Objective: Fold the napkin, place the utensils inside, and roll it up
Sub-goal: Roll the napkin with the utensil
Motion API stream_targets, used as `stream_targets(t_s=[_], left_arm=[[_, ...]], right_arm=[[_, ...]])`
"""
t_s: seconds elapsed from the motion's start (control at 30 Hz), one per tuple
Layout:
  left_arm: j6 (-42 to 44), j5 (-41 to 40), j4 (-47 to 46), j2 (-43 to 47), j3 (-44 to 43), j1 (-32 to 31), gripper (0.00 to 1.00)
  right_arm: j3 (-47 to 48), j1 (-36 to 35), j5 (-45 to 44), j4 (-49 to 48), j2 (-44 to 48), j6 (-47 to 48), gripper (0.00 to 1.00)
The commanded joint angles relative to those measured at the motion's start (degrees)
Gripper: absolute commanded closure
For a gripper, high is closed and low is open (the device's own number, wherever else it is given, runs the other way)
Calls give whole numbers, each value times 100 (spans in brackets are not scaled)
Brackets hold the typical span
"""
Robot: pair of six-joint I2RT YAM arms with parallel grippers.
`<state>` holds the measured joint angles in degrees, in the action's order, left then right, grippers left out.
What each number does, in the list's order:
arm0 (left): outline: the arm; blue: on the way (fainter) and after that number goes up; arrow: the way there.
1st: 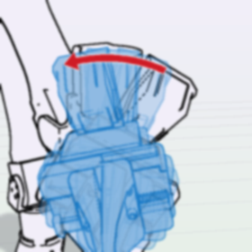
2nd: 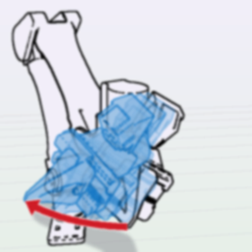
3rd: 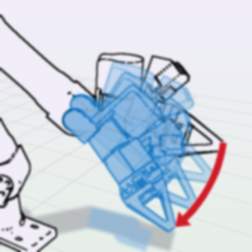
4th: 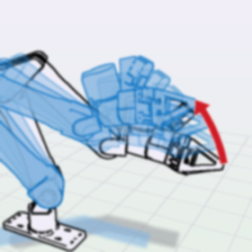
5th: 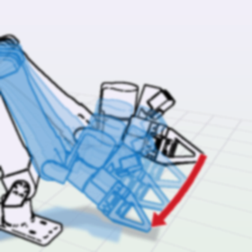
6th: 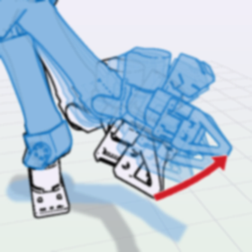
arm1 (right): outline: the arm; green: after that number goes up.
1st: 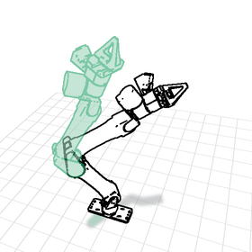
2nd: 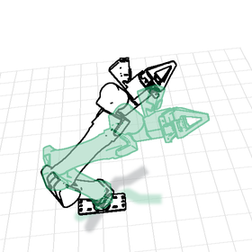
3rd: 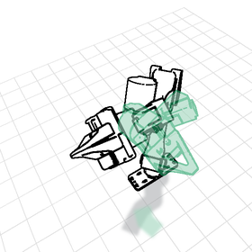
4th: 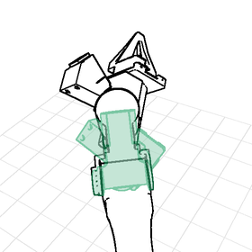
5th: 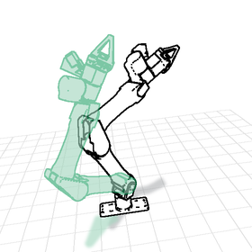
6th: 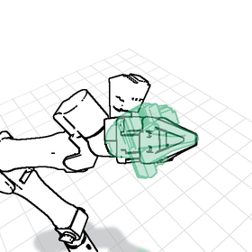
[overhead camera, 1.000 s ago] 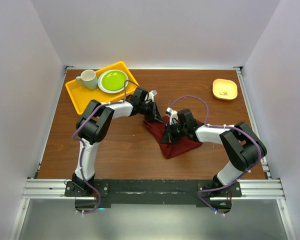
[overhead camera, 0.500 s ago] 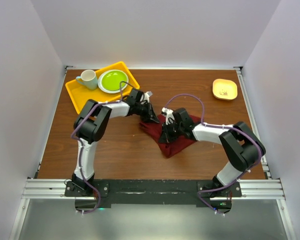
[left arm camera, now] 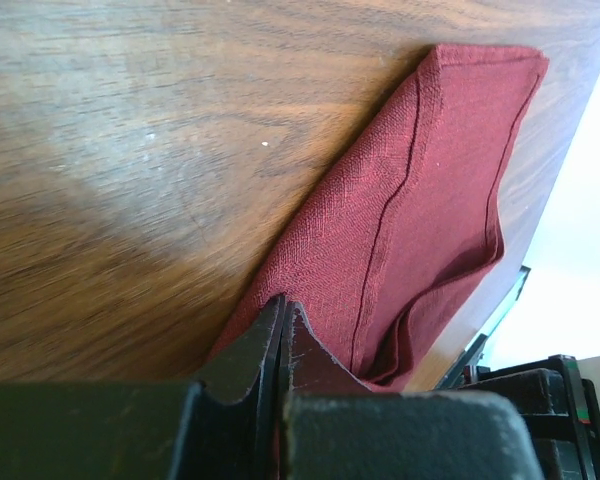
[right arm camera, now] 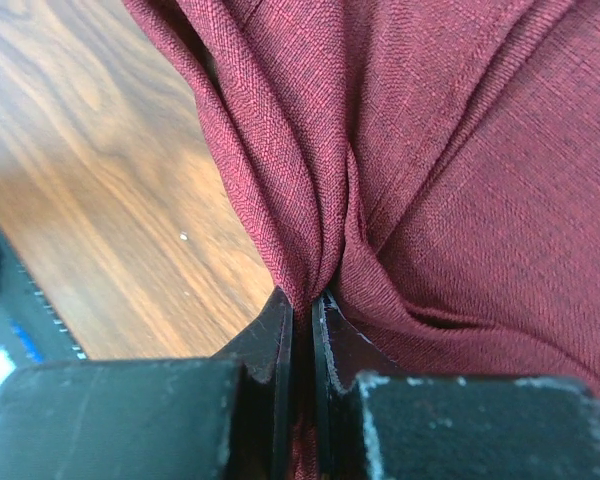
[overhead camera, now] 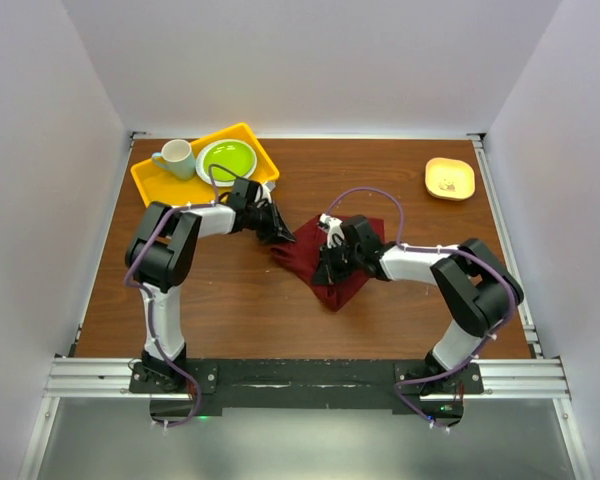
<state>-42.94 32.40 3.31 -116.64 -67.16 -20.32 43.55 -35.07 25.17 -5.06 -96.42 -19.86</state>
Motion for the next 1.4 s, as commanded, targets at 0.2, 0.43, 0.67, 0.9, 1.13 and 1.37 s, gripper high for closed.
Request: stream_targets(t_s=[0.2,0.43,0.67,0.9,1.13,1.37], left_arm=[[786,-1157,985,765,-490,116,88],[849,-966,997,1459,-606,107,68],[-195,212,-1596,2425,1430,-121,89],[-1357,214,-5109,2427,3383,-657,100],[-1621,-155,-6447,1602,3648,-869,100],[-1929,-463,-6668,836,3622,-878,100]], right_arm=[[-49,606,884,338,-1044,-291,100],[399,650,1201,936,-1598,-185,100],[426,791,1219,1025,-2056,-483,100],[382,879,1271,813,-2170,-774,100],[488,870,1245,1104,-2162,-537,100],[479,879,1227,1033,-2161,-633,100]])
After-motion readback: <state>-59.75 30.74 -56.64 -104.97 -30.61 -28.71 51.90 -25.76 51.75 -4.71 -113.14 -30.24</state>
